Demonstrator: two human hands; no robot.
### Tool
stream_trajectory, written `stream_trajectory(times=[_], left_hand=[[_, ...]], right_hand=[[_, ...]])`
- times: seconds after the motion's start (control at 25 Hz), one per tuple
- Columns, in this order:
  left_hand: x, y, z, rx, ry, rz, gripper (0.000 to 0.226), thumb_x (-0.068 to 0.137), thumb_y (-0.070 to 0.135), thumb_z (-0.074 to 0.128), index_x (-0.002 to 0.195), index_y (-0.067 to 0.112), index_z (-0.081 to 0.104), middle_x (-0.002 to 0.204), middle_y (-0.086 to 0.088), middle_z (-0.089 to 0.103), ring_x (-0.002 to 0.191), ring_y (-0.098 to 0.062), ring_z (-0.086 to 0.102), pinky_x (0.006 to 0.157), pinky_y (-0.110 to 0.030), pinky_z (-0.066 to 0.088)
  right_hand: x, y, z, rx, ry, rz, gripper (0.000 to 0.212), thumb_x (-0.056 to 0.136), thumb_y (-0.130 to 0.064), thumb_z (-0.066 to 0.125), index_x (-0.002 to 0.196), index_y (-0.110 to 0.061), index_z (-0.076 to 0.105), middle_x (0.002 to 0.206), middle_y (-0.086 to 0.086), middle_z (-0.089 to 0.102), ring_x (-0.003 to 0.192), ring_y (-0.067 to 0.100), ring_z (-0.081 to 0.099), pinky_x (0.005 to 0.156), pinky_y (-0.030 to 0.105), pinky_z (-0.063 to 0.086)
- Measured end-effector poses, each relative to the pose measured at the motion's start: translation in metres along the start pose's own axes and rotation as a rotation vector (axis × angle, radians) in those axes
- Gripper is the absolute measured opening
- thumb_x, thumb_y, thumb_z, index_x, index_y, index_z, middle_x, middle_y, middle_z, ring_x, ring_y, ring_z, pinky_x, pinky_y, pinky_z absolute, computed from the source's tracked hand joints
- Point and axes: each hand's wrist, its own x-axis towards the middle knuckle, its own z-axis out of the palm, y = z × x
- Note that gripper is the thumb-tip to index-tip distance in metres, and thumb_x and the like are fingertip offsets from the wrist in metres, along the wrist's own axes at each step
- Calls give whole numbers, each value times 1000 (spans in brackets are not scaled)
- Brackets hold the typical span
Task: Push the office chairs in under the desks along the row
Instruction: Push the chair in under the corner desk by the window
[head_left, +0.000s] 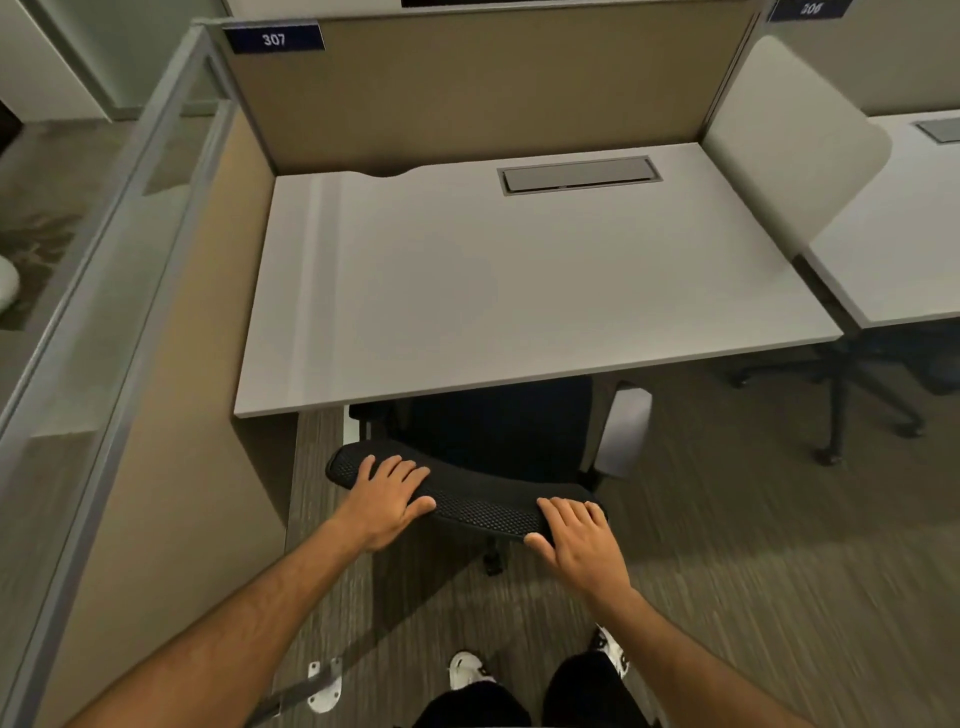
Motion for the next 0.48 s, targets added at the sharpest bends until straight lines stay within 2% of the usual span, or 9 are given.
stream_trajectory(times=[0.08, 0.24, 0.48], left_hand=[[1, 7, 1, -7, 3, 13, 90, 89, 72, -6, 161, 25, 21, 167, -2, 25, 155, -23, 14, 126, -52, 2], [6, 30, 6, -5, 30, 49, 87, 92, 71, -3, 160, 26, 26, 163, 0, 32, 152, -20, 23, 124, -50, 10], [19, 87, 13, -26, 60, 37, 93, 88, 75, -12, 159, 29, 28, 160, 4, 37, 146, -18, 33, 119, -49, 22]], right_hand=[[2, 11, -6, -18, -11, -13, 72, 102, -66, 19, 144, -19, 52, 140, -1, 58, 131, 19, 51, 113, 44, 35], [5, 36, -19, -55, 24, -17, 64, 104, -58, 19, 135, -19, 59, 131, -2, 63, 122, 20, 56, 106, 39, 39], [21, 90, -42, -107, -71, 26, 57, 105, -57, 19, 137, -27, 56, 135, -7, 59, 128, 13, 49, 113, 37, 29]])
